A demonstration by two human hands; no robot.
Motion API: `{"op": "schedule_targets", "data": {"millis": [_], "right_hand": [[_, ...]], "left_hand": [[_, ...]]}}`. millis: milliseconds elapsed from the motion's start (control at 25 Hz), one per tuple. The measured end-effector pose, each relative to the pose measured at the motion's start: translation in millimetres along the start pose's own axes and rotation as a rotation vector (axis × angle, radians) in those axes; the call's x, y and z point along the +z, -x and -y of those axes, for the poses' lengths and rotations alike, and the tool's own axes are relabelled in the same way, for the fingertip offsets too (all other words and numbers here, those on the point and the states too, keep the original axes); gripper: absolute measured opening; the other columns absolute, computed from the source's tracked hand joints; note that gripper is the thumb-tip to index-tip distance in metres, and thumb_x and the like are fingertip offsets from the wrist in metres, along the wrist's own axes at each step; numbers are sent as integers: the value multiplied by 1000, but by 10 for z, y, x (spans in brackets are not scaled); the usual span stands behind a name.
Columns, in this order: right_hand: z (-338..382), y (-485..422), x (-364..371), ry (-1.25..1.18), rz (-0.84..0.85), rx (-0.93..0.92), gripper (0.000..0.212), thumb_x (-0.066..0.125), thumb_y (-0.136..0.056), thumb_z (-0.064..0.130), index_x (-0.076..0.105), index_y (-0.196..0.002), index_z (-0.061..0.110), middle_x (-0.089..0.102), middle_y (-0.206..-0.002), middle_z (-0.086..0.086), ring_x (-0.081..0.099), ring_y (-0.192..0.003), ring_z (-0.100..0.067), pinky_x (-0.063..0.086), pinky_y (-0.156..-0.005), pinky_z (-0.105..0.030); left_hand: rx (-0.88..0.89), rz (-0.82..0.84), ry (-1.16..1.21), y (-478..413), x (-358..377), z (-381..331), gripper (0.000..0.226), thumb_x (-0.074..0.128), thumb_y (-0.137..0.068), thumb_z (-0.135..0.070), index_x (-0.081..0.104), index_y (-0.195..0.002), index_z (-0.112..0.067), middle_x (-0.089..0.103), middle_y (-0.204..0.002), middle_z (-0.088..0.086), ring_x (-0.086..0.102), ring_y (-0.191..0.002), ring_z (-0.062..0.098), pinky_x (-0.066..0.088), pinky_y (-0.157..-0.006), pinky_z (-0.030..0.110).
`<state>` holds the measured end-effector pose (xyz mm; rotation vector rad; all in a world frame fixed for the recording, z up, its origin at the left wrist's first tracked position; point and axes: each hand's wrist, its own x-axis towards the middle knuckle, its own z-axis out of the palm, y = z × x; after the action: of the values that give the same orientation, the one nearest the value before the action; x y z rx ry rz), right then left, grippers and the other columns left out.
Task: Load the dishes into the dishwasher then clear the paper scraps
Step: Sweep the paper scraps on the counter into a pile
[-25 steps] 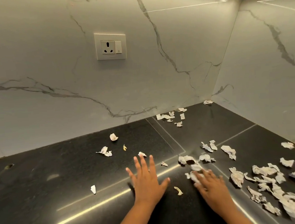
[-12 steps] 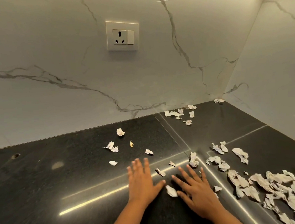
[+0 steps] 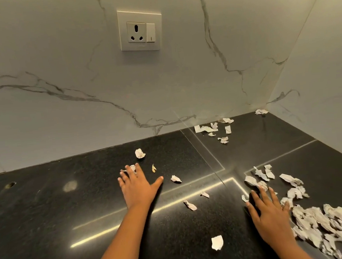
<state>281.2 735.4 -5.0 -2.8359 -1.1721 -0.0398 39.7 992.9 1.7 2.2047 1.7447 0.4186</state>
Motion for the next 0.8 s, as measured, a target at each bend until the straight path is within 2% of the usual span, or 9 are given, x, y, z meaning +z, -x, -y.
{"op": "schedule_targets", "data": {"millis": [80, 200, 320, 400, 480, 600, 680, 760, 800], "right_hand": [[-8, 6, -27, -21, -9, 9, 73, 5, -85, 64, 25, -146, 30, 10, -157, 4, -6, -145, -18, -3, -113, -54], [4, 16, -38, -33, -14, -6, 86, -5, -75, 68, 26, -146, 29, 12, -157, 4, -6, -145, -18, -6, -113, -51], [-12, 15, -49, -44, -11, -14, 89, -7, -73, 68, 27, -146, 29, 13, -157, 4, -7, -145, -18, -5, -113, -52], [-14, 21, -60, -51, -25, -16, 89, -7, -74, 68, 29, -145, 28, 14, -157, 4, -6, -145, -18, -5, -113, -52], [-6, 33, -55, -72, -44, -17, 88, -5, -75, 68, 32, -144, 27, 17, -156, 3, -3, -145, -18, -5, -114, -52], [-11, 32, -37, -85, -48, -21, 87, -4, -76, 68, 31, -144, 27, 17, -156, 3, -4, -145, -18, -7, -113, -49], [-8, 26, -35, -85, -51, -30, 86, -4, -76, 68, 30, -144, 27, 16, -156, 4, -5, -145, -18, -9, -112, -48], [-9, 22, -29, -86, -54, -34, 87, -4, -76, 67, 30, -144, 27, 16, -156, 4, -4, -145, -18, -10, -111, -47], [-12, 18, -13, -92, -59, -36, 86, -3, -76, 67, 32, -144, 26, 17, -156, 3, -3, -145, -18, -9, -111, -47]], "left_hand": [[158, 58, 19, 39, 102, -227, 103, 38, -75, -80, 8, -151, -17, 8, -158, 11, 4, -146, 31, 5, -119, 43], [507, 301, 126, 406, 260, -727, 109, 25, -65, -89, 5, -151, -24, 9, -159, 3, 4, -146, 21, 5, -120, 39], [594, 569, 412, 758, 236, -1030, 98, 52, -72, -75, 9, -149, -32, 12, -158, -1, 2, -146, 15, 5, -118, 33], [604, 633, 540, 866, 182, -969, 98, 67, -73, -60, 8, -148, -37, 8, -158, -7, -5, -145, 11, 4, -119, 35], [675, 651, 462, 907, 110, -765, 111, 70, -62, -67, 2, -146, -44, -1, -156, -15, -18, -142, 8, -2, -119, 41], [848, 630, 22, 1094, 117, -568, 120, 61, -61, -78, -15, -146, -38, -28, -150, -12, -35, -135, 12, -19, -114, 39], [881, 499, -180, 1222, 229, -656, 108, 37, -74, -82, -21, -146, -26, -30, -151, 1, -34, -137, 18, -24, -112, 39], [797, 403, -201, 1250, 375, -943, 92, 11, -82, -77, -17, -147, -19, -22, -155, 10, -28, -140, 24, -23, -112, 43], [783, 396, -183, 1225, 455, -1121, 89, 11, -85, -73, -15, -148, -16, -19, -156, 12, -25, -141, 26, -22, -113, 44]]}}
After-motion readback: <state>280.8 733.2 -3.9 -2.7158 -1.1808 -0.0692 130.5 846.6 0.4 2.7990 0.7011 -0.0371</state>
